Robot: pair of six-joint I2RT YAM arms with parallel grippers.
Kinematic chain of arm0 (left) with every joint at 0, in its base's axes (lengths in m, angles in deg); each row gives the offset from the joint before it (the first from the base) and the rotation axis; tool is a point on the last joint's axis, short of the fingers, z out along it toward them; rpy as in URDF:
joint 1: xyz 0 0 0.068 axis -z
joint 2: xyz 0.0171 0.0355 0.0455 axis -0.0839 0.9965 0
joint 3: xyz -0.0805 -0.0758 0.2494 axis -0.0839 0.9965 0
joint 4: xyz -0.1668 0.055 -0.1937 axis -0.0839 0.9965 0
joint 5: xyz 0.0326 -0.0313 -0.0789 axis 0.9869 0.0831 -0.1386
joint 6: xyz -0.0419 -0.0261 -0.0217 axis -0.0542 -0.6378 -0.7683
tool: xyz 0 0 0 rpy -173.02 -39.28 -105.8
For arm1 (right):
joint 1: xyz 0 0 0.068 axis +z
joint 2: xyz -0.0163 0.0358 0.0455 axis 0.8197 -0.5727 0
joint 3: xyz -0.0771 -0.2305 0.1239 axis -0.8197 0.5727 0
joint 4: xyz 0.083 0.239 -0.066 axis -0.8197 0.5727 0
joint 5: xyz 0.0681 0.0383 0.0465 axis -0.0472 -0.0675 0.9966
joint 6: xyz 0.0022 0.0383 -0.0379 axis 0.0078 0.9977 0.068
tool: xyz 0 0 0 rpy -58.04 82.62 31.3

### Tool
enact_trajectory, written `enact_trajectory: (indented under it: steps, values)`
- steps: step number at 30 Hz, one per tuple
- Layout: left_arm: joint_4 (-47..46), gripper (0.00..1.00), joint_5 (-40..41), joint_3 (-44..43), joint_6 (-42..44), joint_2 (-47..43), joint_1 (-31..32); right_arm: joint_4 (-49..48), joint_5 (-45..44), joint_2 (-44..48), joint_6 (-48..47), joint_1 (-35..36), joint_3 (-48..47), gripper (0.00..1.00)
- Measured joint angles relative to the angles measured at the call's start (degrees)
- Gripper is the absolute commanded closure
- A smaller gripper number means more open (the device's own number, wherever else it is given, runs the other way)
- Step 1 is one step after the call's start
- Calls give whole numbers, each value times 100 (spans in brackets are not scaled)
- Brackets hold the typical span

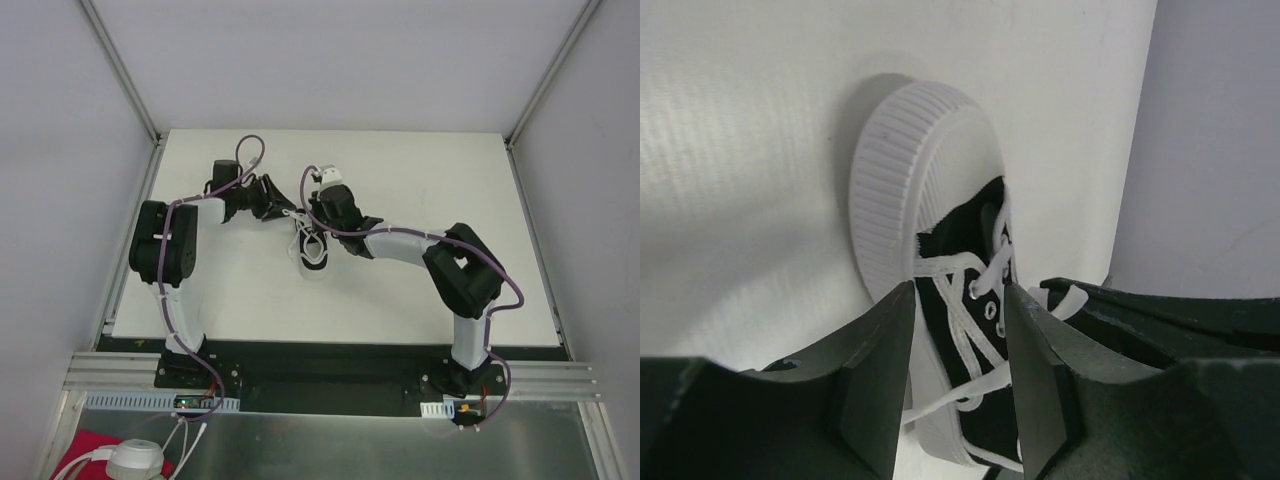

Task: Tie the shoes
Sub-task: Cross the shoelace with the shoelace.

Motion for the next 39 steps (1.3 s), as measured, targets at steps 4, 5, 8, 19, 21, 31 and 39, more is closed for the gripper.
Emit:
enact_trajectory:
  steps: [4,5,8,19,21,31,39]
  values:
    - [116,60,-256,-140,216,4,179,-22,2,0,13,-24,4,99]
    - [142,60,-295,-186,256,13,210,-37,2,0,13,-31,4,99]
    - [170,60,-442,-363,328,92,304,-74,2,0,20,-52,17,99]
    - [205,64,-940,-522,457,243,448,-133,0,33,66,-87,151,99]
    - [181,67,-1025,-522,455,249,448,-149,0,68,79,-87,179,99]
    - [-448,67,-994,-385,17,273,356,-245,20,120,105,-120,273,99]
    - [339,67,-726,-756,391,422,426,-295,107,157,107,-136,289,99]
